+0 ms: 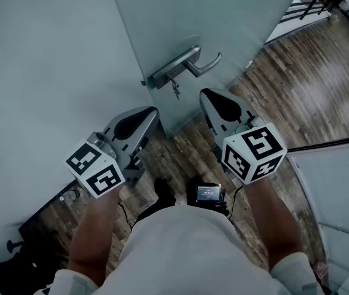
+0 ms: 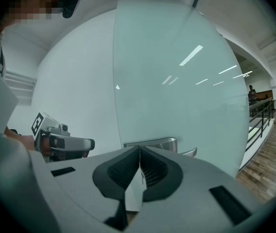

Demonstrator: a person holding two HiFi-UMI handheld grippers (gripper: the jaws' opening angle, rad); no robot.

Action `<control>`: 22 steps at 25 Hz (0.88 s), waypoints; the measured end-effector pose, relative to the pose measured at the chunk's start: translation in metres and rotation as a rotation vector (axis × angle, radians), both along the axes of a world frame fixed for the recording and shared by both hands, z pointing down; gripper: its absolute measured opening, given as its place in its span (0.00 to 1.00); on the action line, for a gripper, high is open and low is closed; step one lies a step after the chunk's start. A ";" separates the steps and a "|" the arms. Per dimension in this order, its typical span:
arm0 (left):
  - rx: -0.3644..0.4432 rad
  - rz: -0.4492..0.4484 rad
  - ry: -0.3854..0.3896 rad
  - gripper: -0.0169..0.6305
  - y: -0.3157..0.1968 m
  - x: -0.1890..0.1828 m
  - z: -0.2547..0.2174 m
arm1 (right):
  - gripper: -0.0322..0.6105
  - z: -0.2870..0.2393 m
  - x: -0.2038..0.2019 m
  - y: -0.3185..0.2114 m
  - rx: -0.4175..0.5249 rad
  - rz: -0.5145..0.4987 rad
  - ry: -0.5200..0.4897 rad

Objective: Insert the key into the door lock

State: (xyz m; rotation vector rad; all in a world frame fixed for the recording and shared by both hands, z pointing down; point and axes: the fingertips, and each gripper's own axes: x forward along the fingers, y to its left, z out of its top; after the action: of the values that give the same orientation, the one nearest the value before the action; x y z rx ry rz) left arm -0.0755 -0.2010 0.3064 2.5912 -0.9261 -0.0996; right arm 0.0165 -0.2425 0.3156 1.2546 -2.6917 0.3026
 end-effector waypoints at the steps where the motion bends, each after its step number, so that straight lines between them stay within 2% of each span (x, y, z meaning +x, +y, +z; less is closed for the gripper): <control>1: 0.000 0.000 0.000 0.05 0.002 0.000 -0.001 | 0.07 -0.001 0.001 0.002 0.000 0.001 0.000; 12: -0.003 0.003 0.009 0.05 0.020 0.004 -0.003 | 0.07 0.004 0.010 0.017 -0.023 0.005 -0.003; 22: 0.003 -0.043 0.025 0.05 0.030 -0.004 -0.009 | 0.07 0.005 0.024 0.028 -0.033 0.018 0.005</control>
State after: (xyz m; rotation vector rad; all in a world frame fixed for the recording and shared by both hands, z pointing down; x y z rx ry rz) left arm -0.0795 -0.1714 0.2974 2.5674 -0.9737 -0.1453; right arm 0.0403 -0.2147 0.3204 1.2698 -2.6608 0.3439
